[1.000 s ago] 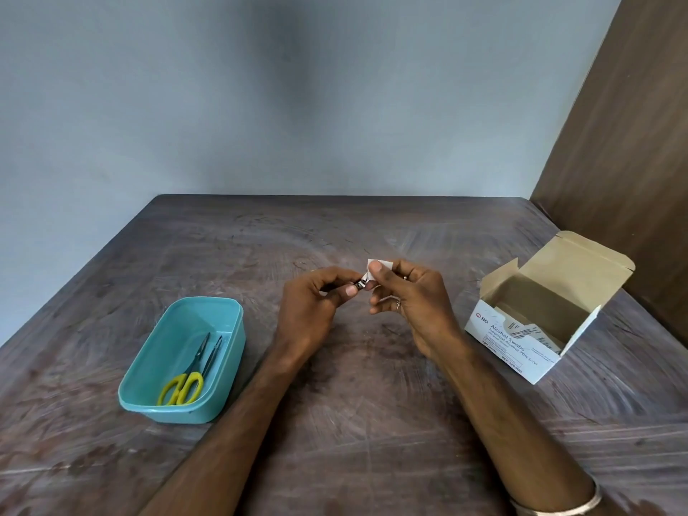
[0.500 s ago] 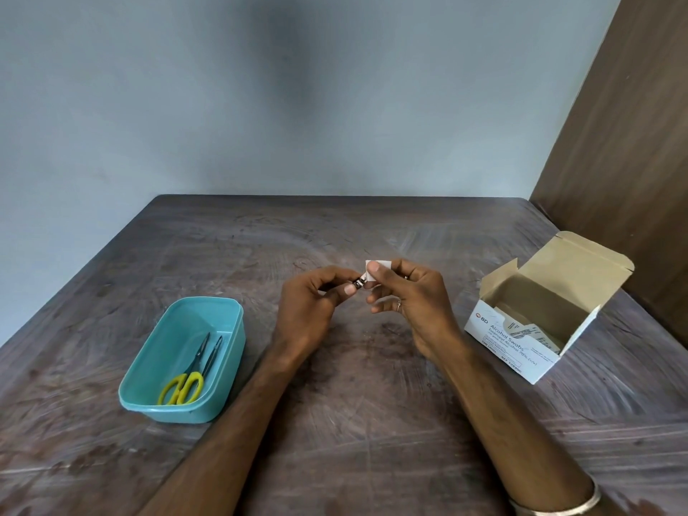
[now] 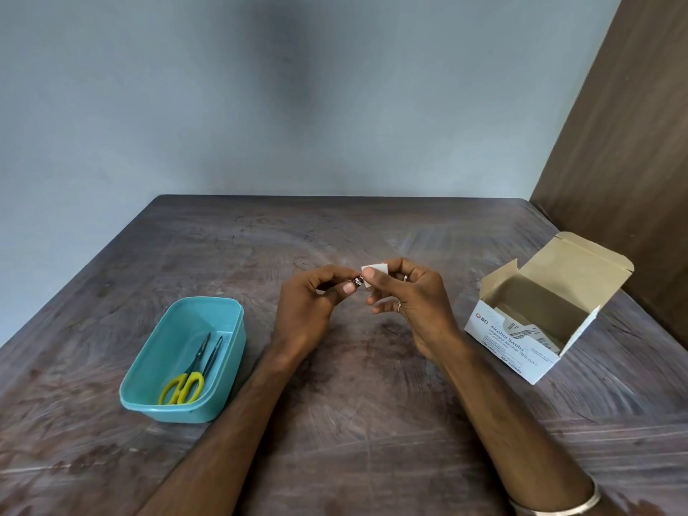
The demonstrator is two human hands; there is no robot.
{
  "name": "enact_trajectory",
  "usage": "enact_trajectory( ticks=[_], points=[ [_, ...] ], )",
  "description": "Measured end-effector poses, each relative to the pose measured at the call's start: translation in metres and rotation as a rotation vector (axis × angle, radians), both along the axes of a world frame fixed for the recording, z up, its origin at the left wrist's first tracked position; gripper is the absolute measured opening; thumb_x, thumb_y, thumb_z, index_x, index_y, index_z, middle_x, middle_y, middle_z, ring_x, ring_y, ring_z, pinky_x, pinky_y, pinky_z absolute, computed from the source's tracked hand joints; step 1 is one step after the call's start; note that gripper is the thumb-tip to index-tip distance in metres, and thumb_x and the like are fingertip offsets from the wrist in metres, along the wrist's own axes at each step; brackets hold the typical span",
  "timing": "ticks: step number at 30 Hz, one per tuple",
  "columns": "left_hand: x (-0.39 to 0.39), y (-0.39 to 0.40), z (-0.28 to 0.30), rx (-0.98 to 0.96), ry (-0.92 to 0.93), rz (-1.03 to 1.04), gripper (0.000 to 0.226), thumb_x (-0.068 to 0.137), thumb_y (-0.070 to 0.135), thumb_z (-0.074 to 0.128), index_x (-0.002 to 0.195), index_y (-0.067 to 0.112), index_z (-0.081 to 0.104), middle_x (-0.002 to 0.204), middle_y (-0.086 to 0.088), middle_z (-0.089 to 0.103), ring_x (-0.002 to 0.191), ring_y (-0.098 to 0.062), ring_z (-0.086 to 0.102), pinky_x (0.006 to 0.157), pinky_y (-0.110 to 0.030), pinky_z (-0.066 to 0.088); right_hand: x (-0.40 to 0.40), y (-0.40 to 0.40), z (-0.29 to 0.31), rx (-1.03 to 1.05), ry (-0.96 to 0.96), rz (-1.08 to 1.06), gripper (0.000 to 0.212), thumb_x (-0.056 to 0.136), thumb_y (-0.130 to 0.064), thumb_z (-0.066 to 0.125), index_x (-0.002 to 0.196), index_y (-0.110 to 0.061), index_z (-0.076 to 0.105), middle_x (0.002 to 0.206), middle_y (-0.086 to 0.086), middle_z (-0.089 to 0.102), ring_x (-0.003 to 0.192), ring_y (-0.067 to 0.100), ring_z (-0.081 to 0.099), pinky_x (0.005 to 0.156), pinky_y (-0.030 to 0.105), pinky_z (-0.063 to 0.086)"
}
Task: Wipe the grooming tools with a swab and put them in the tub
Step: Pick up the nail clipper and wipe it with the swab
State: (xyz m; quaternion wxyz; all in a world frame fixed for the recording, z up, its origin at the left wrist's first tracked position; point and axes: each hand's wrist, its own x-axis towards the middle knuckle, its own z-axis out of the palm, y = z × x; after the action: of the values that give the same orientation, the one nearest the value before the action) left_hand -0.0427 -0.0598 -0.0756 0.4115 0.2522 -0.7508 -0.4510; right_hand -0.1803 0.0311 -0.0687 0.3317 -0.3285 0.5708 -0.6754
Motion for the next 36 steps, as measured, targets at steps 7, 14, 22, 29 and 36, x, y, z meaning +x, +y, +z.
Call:
enact_trajectory(
  ticks=[7,14,22,29,36],
  points=[
    [0.0008,0.0003,0.0002,-0.040,-0.048,-0.003,0.023,0.084,0.004,0.071,0.095,0.022,0.077,0.090,0.015,0.075,0.086,0.002,0.068,0.077,-0.011,0.050,0.0004,-0.0005,0.0010,0.037,-0.032,0.040,0.015,0.077,-0.014,0.083,0.081,-0.013,0.068,0.073,0.011,0.070,0.061,0.021,0.066,0.061,0.035,0.057],
    [-0.0007,-0.0010,-0.0015,0.004,-0.047,0.015,0.020,0.083,0.005,0.073,0.091,0.022,0.077,0.085,0.015,0.075,0.083,0.000,0.069,0.076,-0.013,0.051,-0.0067,-0.0001,0.0004,0.031,-0.099,0.103,0.032,0.066,-0.015,0.085,0.093,-0.005,0.072,0.080,0.012,0.074,0.067,0.022,0.069,0.074,0.042,0.060],
    [0.0016,-0.0012,-0.0004,-0.035,-0.054,-0.011,0.019,0.085,0.004,0.070,0.095,0.018,0.077,0.091,0.011,0.076,0.086,-0.001,0.069,0.077,-0.013,0.051,-0.0061,0.0001,0.0008,0.054,-0.091,0.123,0.036,0.067,-0.019,0.084,0.096,-0.002,0.072,0.076,0.012,0.072,0.066,0.022,0.068,0.071,0.039,0.061],
    [0.0005,-0.0016,-0.0017,-0.078,-0.086,-0.018,0.021,0.083,0.008,0.074,0.097,0.023,0.076,0.090,0.016,0.074,0.086,0.001,0.069,0.074,-0.010,0.049,-0.0024,-0.0010,-0.0014,0.029,-0.103,0.056,0.014,0.081,-0.012,0.079,0.089,-0.003,0.071,0.077,0.013,0.073,0.063,0.021,0.068,0.069,0.035,0.061],
    [0.0011,-0.0005,-0.0035,-0.137,-0.133,0.025,0.023,0.078,0.022,0.079,0.101,0.021,0.075,0.091,0.014,0.075,0.083,-0.002,0.069,0.070,-0.017,0.053,-0.0039,-0.0003,-0.0006,0.028,-0.086,0.048,0.014,0.088,-0.020,0.073,0.090,-0.007,0.075,0.081,0.016,0.076,0.066,0.022,0.072,0.072,0.038,0.062]
  ],
)
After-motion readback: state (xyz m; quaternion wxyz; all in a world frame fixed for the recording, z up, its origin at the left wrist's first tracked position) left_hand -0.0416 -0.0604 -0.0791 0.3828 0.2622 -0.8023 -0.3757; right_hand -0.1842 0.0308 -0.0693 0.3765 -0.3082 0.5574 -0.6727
